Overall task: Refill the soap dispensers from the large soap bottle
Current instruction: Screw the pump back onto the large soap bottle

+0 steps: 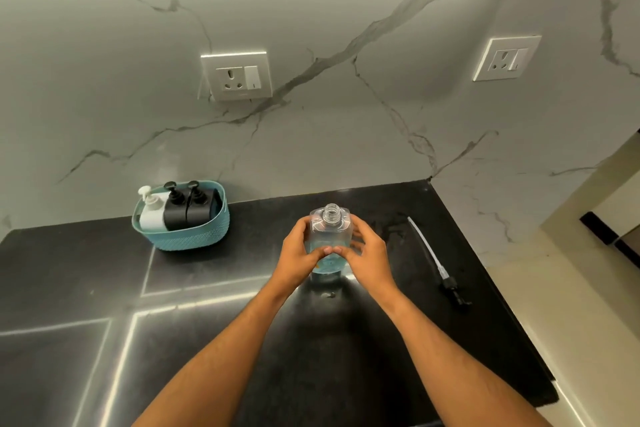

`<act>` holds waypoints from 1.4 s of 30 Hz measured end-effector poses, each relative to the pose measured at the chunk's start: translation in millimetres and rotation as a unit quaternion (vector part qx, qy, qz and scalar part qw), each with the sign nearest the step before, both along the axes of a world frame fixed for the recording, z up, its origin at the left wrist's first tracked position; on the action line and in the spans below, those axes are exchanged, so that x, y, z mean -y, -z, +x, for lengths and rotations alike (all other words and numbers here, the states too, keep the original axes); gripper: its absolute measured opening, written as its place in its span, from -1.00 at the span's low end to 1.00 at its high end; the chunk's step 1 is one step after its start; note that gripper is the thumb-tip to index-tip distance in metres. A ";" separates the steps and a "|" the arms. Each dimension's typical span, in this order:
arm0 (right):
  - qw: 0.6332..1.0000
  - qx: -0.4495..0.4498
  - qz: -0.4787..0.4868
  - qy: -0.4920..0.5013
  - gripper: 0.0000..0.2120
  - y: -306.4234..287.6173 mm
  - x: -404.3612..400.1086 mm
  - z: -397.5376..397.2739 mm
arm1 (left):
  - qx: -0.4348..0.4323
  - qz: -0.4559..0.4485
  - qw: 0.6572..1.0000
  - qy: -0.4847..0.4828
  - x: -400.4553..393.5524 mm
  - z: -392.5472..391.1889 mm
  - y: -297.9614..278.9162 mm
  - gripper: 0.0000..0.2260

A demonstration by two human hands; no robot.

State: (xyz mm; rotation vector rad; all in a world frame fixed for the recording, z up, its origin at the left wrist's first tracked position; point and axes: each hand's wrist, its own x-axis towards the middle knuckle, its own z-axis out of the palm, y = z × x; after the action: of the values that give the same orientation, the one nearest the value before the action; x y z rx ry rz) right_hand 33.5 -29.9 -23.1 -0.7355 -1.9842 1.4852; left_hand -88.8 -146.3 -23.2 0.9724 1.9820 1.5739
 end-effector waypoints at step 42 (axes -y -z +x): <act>0.869 0.338 0.212 0.291 -0.48 35.4 -68.2 142.7 | 0.057 -0.033 0.998 0.023 59.7 36.9 16.3 -0.32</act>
State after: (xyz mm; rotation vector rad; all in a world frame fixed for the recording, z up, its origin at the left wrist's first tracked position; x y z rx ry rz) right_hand 176.2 38.3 -58.5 -1.6168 -2.1499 0.4208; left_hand -51.9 -206.0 -39.5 0.8762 1.9073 1.4945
